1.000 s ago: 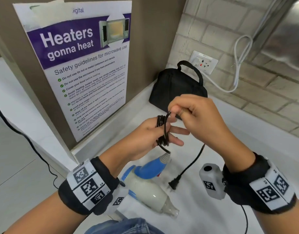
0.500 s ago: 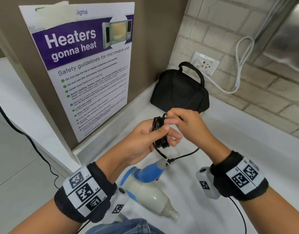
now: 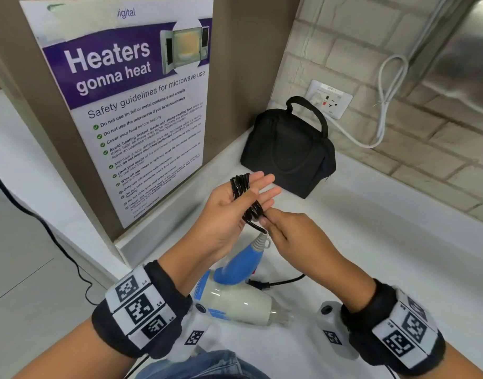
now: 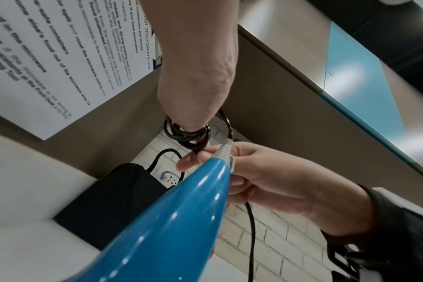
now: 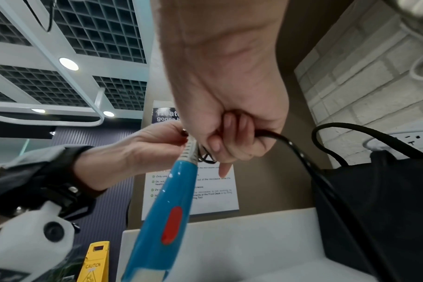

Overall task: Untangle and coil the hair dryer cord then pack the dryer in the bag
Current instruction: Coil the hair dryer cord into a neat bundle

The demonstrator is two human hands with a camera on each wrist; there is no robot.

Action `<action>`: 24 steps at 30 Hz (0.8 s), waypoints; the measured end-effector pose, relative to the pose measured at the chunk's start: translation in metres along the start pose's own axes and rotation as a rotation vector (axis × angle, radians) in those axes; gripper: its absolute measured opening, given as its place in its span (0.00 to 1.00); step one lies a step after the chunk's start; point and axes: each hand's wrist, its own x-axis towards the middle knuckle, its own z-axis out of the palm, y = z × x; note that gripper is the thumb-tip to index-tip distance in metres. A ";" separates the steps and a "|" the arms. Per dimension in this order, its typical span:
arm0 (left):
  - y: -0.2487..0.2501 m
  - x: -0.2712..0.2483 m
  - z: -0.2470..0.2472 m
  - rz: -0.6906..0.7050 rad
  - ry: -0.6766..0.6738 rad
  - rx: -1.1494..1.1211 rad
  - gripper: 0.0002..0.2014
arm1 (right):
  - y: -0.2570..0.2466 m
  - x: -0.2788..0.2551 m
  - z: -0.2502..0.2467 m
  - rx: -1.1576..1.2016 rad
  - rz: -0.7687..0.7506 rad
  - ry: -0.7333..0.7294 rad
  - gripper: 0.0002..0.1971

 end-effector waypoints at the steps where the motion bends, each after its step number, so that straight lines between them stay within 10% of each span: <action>1: 0.000 0.001 0.001 0.006 0.008 0.009 0.18 | -0.001 -0.001 -0.001 -0.012 0.001 -0.012 0.12; 12: 0.004 0.008 0.006 0.042 0.079 0.120 0.18 | -0.014 -0.019 -0.016 -0.111 -0.084 -0.118 0.09; 24: 0.012 0.002 0.003 -0.063 -0.131 0.507 0.12 | -0.011 0.004 -0.046 0.066 -0.137 0.193 0.07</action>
